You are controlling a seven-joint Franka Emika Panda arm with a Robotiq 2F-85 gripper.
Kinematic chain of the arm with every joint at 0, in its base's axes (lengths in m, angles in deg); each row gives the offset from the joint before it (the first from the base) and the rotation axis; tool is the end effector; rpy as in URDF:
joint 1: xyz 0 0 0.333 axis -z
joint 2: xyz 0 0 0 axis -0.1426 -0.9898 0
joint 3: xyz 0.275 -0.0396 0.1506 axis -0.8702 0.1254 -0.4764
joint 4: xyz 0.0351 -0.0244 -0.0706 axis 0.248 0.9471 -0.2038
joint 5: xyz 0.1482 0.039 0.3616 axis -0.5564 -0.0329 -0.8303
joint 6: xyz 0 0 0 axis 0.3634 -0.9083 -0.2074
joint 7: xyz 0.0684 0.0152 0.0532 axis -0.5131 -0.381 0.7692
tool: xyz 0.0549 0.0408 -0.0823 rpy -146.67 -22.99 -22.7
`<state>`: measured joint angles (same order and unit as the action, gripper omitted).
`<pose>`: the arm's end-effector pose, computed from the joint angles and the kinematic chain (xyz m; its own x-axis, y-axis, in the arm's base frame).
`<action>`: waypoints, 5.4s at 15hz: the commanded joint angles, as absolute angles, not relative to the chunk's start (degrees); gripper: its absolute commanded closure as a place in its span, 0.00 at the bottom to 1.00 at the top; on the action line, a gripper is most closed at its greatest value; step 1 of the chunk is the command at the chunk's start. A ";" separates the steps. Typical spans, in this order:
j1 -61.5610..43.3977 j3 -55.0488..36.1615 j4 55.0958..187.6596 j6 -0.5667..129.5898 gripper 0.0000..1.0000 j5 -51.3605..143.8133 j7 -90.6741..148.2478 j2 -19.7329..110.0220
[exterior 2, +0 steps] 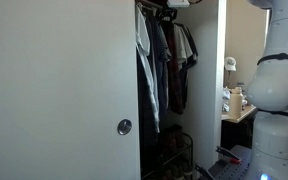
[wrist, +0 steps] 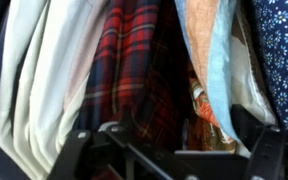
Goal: Take the clothes hanger and place it to the left on the rail
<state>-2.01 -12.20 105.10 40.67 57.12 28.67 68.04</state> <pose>0.5072 -0.0835 0.8456 0.7428 -0.0932 0.6630 -0.2688 -0.9484 0.1679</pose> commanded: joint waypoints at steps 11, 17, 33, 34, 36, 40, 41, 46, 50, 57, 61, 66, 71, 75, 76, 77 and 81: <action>-1.27 -11.48 84.47 33.81 0.00 56.42 29.17 57.17; -0.19 -11.62 84.44 35.15 0.00 55.39 29.19 54.47; -0.65 -12.57 80.00 35.09 0.80 54.76 28.79 49.34; -0.65 -12.58 79.88 35.13 0.89 54.76 28.79 49.21; -0.63 -12.62 79.86 35.24 1.00 54.72 28.78 48.98; -0.78 -12.59 80.70 36.11 0.97 55.34 28.56 48.94; -0.76 -12.56 80.99 36.32 0.97 55.27 28.58 48.95; -0.45 -12.41 81.72 38.27 0.97 55.05 28.15 49.01; -0.75 -12.64 83.23 41.01 0.97 55.47 28.31 50.06; -1.39 -12.62 84.37 44.96 0.97 55.87 28.10 50.71; -1.38 -12.60 85.36 45.21 0.97 55.85 28.04 51.25; -1.57 -12.72 87.15 45.67 0.97 56.01 28.16 52.58; -2.04 -12.96 91.12 46.57 0.97 56.37 28.19 55.37; -2.46 -12.85 95.66 47.72 0.97 56.81 27.71 58.56; -2.46 -12.79 96.95 48.26 0.97 56.93 27.54 59.45; -2.51 -12.77 98.62 48.90 0.97 57.36 27.22 60.67; -2.49 -12.91 105.51 51.00 0.97 58.61 26.71 65.67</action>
